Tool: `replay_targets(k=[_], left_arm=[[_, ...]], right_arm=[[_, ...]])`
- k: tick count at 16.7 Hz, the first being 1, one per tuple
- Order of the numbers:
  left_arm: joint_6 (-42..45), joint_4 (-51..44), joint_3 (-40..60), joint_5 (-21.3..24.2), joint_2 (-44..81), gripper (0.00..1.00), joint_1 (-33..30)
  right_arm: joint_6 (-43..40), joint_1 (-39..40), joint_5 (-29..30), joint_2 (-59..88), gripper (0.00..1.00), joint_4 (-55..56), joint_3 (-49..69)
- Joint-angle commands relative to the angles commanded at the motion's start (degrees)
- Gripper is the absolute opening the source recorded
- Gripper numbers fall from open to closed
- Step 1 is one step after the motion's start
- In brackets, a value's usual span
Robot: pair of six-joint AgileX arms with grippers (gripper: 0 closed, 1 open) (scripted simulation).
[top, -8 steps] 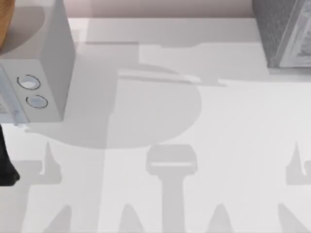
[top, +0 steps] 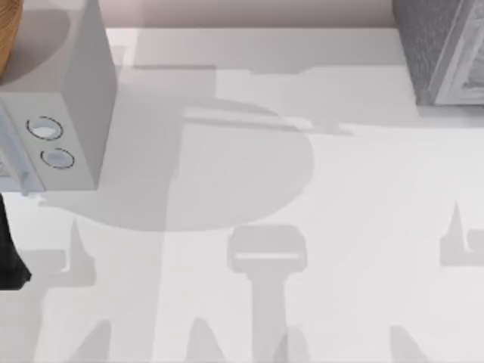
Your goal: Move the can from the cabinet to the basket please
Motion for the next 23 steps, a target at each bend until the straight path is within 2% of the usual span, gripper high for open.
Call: replay_targets(k=[15,19,23], left_arm=[[0.00,0.00,0.00,0.00,0.00,1.00,0.00],[0.00,0.00,0.00,0.00,0.00,1.00,0.00],[0.00,0.00,0.00,0.00,0.00,1.00,0.00]], right_arm=[[0.62,8.18,7.92,56.56,1.00,-18.13,74.83],[0.74,9.22,9.13,64.26,1.00,-20.47,85.47],[0.76,9.38,9.34,65.51,1.00,-20.84,87.13]])
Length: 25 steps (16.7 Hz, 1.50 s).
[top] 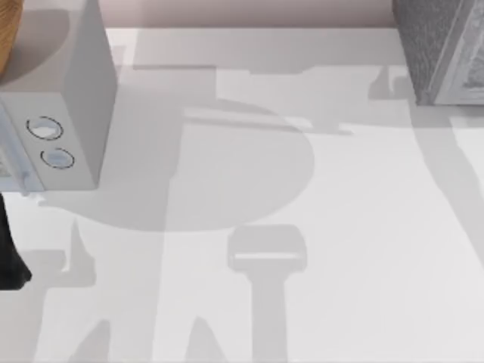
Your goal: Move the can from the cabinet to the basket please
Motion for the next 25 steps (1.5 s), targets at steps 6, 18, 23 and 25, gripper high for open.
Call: replay_targets(k=[6,18,23,25], left_arm=[[0.00,0.00,0.00,0.00,0.00,1.00,0.00],[0.00,0.00,0.00,0.00,0.00,1.00,0.00],[0.00,0.00,0.00,0.00,0.00,1.00,0.00],[0.00,0.00,0.00,0.00,0.00,1.00,0.00]], right_arm=[[-0.03,3.26,3.74,0.97,1.00,0.82,0.59],[-0.10,12.11,12.81,4.59,1.00,2.69,2.33],[-0.07,8.82,9.66,13.83,1.00,3.48,10.60],[-0.07,8.09,8.96,15.34,1.00,3.67,12.08]])
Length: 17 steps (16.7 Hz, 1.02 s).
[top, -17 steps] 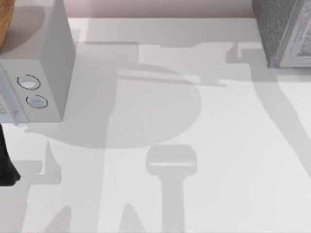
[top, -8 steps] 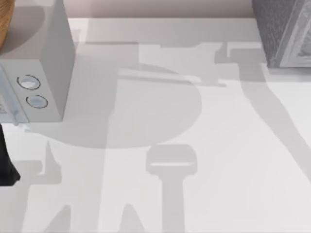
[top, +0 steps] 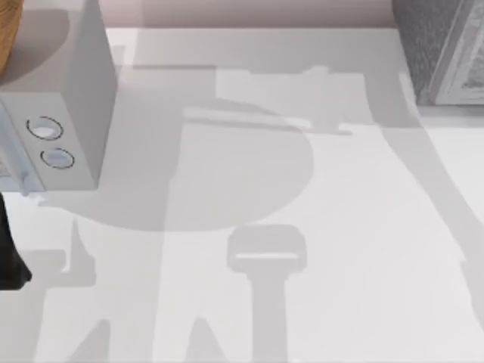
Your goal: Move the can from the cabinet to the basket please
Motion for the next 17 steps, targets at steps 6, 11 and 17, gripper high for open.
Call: replay_targets(k=[6,11,17], left_arm=[[0.00,0.00,0.00,0.00,0.00,1.00,0.00],[0.00,0.00,0.00,0.00,0.00,1.00,0.00],[0.00,0.00,0.00,0.00,0.00,1.00,0.00]], right_arm=[[0.00,-0.01,-0.01,0.02,0.77,0.00,0.02],[0.00,-0.01,-0.01,0.02,0.40,0.00,0.02],[0.00,-0.01,-0.01,0.02,0.00,0.00,0.02]])
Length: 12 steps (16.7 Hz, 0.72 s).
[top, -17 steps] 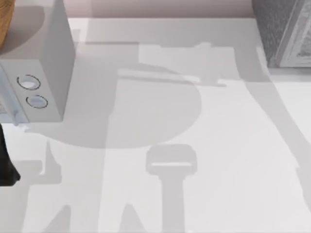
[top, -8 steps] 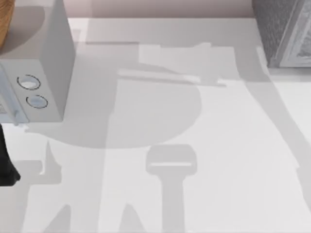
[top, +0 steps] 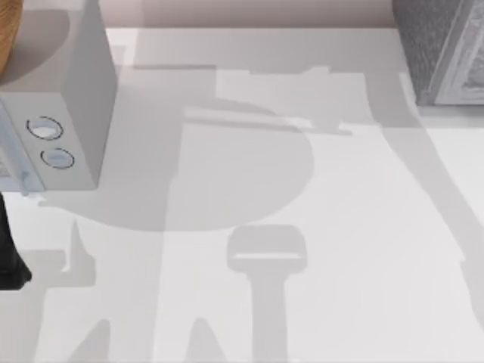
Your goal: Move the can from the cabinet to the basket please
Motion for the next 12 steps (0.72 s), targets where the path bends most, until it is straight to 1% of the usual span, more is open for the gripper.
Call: replay_targets(k=[9,12], left_arm=[[0.00,0.00,0.00,0.00,0.00,1.00,0.00],[0.00,0.00,0.00,0.00,0.00,1.00,0.00]], right_arm=[[0.07,0.21,0.11,-0.21,0.00,-0.20,0.10],[0.07,4.19,3.71,-3.74,0.00,-3.88,1.86]])
